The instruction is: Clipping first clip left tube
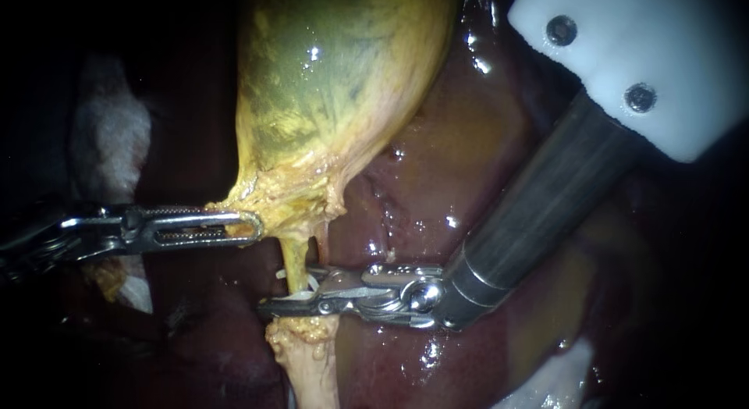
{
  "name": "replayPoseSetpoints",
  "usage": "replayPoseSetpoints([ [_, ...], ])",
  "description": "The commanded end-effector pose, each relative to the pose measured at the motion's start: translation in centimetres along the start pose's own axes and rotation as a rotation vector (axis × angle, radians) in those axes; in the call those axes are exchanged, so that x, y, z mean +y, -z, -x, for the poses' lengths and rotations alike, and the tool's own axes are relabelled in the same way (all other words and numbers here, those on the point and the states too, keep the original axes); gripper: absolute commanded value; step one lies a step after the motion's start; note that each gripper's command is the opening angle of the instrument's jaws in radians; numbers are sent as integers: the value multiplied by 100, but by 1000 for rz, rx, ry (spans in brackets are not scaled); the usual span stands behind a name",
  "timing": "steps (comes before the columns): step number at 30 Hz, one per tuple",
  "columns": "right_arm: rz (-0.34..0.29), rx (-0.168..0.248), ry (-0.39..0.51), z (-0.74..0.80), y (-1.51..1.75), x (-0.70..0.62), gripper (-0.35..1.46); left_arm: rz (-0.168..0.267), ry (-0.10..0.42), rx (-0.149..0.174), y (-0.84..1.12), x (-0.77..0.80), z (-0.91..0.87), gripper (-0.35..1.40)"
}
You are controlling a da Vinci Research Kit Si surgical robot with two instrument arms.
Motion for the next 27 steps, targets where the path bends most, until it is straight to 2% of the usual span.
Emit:
replayPoseSetpoints([
  [1, 1, -1, 0, 0, 0, -1, 58, 0, -1, 0, 0, 0, 0, -35],
  [10, -2, -3, -10, 3, 4, -2, 42, -1, -1, 0, -1, 0, 0, -35],
  [13, -4, -3, -10, 4, 8, -2, 27, -1, -1, 0, -1, 0, 0, -35],
  [16, -6, -5, -34, 4, 13, -2, 0, -1, -1, 0, -1, 0, 0, -35],
  [18, -6, -6, -52, 4, 14, -2, -7, -1, -1, 1, -1, 0, 1, -35],
  [27, -6, -6, -63, 5, 15, -1, -17, -1, -1, 1, -2, 0, 1, -35],
])
